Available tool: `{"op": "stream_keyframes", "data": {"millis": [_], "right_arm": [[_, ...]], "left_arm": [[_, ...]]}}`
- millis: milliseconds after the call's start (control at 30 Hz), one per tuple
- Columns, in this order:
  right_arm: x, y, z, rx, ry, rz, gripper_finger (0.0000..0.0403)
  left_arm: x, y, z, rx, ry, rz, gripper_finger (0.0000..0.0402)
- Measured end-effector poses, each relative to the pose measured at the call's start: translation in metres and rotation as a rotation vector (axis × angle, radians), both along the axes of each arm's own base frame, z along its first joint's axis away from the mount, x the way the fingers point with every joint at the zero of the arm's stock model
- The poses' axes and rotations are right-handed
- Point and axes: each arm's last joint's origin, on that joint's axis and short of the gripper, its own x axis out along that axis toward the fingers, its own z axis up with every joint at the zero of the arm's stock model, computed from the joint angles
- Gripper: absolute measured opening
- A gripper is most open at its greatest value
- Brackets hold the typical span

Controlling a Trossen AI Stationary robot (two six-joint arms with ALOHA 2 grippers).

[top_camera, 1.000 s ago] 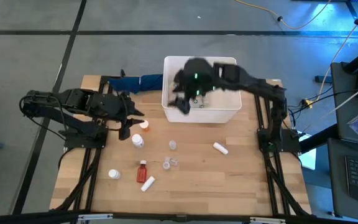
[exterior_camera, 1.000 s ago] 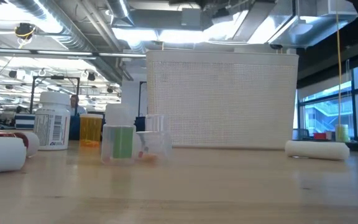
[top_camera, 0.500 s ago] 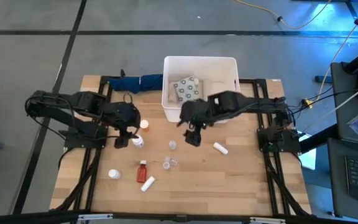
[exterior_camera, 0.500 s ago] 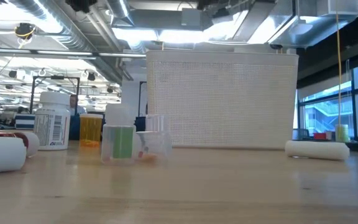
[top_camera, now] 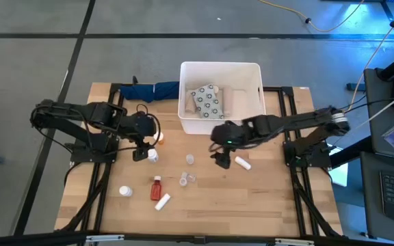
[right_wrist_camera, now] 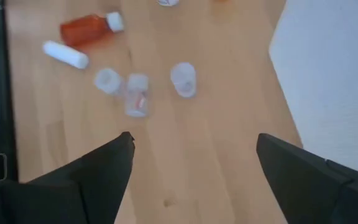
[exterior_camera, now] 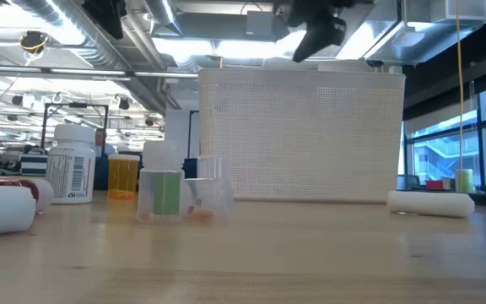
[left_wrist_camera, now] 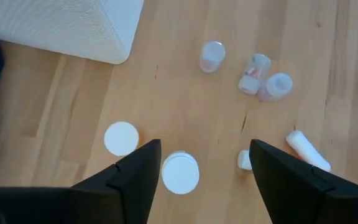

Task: Pick & place medical supplies in basket/bin
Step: Put the top white pill bottle into the white bin

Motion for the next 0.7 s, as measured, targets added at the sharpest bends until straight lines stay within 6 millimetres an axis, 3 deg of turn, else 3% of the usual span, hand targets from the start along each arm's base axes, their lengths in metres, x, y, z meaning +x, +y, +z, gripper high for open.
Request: {"op": "stream_keyframes", "data": {"millis": [300,500,700], "right_arm": [[-0.046,0.005,-0.028,-0.005,-0.189,0.013,0.0338],[-0.053,0.004,-0.05,0.052,-0.258,-0.019,0.0338],[-0.057,0.004,-0.064,0.077,-0.213,0.012,0.0338]], "left_arm": [[0.004,-0.001,0.002,-0.008,-0.045,0.001,0.0241],[0.013,-0.001,-0.005,0.008,-0.006,0.044,0.0281],[0.028,-0.004,-0.018,-0.03,0.066,0.049,0.032]]}}
